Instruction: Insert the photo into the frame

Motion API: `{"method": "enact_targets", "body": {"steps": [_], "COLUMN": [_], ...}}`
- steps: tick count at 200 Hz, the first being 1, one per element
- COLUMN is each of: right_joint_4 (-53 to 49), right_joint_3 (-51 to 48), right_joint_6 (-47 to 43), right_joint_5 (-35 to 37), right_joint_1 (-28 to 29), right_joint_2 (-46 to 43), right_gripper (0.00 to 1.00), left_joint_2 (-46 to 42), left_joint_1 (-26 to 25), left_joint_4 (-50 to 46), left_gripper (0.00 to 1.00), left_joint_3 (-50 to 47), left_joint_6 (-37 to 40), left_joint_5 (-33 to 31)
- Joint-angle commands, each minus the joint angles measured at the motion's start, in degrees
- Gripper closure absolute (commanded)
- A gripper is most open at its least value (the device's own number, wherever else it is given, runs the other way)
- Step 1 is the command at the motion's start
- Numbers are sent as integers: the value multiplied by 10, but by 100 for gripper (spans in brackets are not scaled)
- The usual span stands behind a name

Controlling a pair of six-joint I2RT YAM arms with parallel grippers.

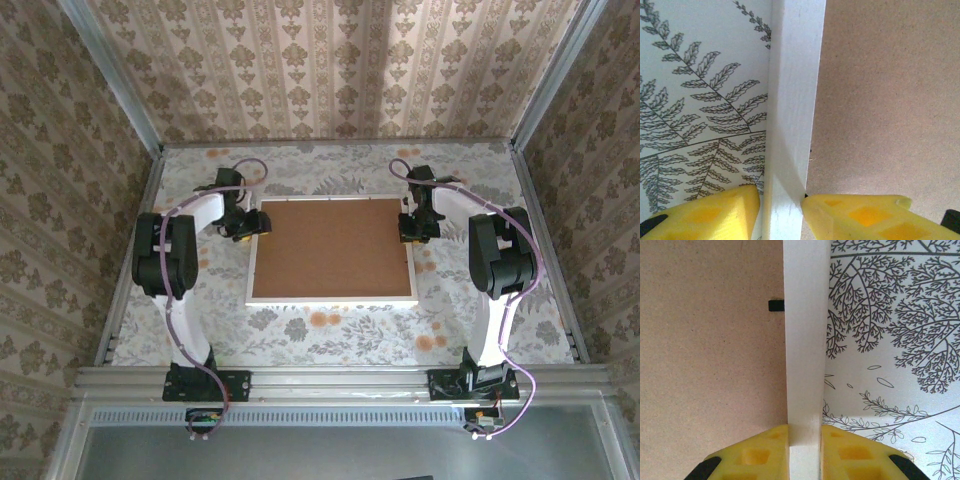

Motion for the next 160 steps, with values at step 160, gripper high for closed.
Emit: {"method": "enact_targets", "body": {"steps": [160], "right_joint_4": [-19], "right_joint_3": [8], "right_joint_6": [-9], "right_joint_5": [-3], "right_joint_1": [17], "right_joint_2": [33], "right_gripper": [79], "left_joint_2": [-53], "left_joint_1": [13], "left_joint_4": [20], "left_gripper": [36], "left_joint_3": [-32], "left_joint_6": [-7], "left_joint_5": [-4]}}
